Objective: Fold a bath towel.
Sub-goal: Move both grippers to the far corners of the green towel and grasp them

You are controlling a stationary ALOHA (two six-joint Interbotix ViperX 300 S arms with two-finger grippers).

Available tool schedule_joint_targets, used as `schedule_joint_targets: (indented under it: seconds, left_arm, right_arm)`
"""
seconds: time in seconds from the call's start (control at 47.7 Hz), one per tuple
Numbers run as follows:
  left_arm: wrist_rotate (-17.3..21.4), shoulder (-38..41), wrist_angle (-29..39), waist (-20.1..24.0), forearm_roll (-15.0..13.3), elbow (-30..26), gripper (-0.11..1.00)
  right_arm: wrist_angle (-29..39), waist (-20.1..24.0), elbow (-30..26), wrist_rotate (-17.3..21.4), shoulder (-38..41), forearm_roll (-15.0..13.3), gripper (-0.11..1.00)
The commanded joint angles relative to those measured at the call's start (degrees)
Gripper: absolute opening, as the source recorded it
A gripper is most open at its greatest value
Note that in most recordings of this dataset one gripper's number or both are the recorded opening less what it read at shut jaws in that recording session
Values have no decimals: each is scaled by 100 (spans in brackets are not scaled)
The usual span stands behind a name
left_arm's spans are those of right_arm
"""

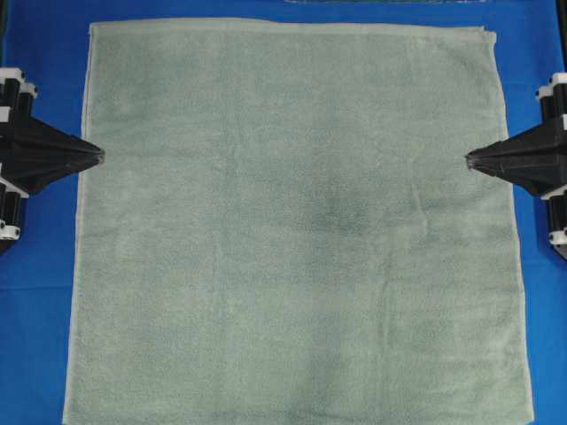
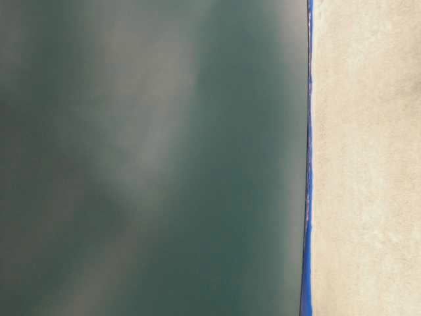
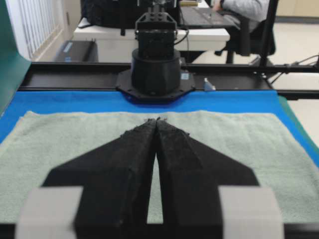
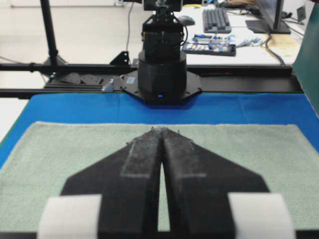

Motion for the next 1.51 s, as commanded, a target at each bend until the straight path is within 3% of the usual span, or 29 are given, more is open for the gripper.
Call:
schedule_joint_targets:
  seconds: [0.0, 0.126, 0.251, 0.419, 0.566, 0.629, 0.775, 0.838, 0.901, 1.006, 1.257, 1.488]
  left_arm:
    - [-105, 123, 149, 62, -9, -237, 0]
    - [-105, 211, 738, 149, -9, -483, 0]
    - [-79, 352, 1863, 431, 0, -932, 0]
    - [-18, 686, 3393, 1283, 53, -1529, 0]
    - [88, 1195, 4043, 2074, 149, -1863, 2]
    - [237, 1494, 4386, 2364, 167, -1986, 14]
    - [984, 2303, 5344, 2760, 158, -2355, 58]
    - [1301, 2725, 5704, 2900, 141, -2646, 73]
    - [1433, 3041, 5792, 3041, 141, -2865, 82]
    - [1784, 3489, 5704, 3349, 132, -3146, 75]
    - [2733, 4667, 5344, 4395, -18, -3401, 75]
    - [3006, 5722, 4772, 4544, -18, -3437, 75]
  right_arm:
    - [-18, -88, -141, 9, 53, 9, 0]
    - [967, -492, -475, 70, 237, 62, 0]
    - [2355, -1090, -1037, 88, 483, 70, 0]
    - [4061, -1960, -1696, 9, 1055, -70, 0]
    - [4755, -2742, -1978, -123, 1705, -404, 1]
    - [4896, -3076, -2057, -246, 2013, -510, 9]
    - [5361, -3639, -2443, -765, 2804, -554, 53]
    - [5607, -3797, -2654, -1063, 3155, -510, 63]
    - [5801, -3973, -2848, -1345, 3480, -387, 59]
    - [5950, -4315, -3103, -1890, 4043, -97, 54]
    - [5730, -5098, -3375, -3076, 5080, 404, 56]
    - [5467, -5493, -3401, -3639, 5810, 633, 56]
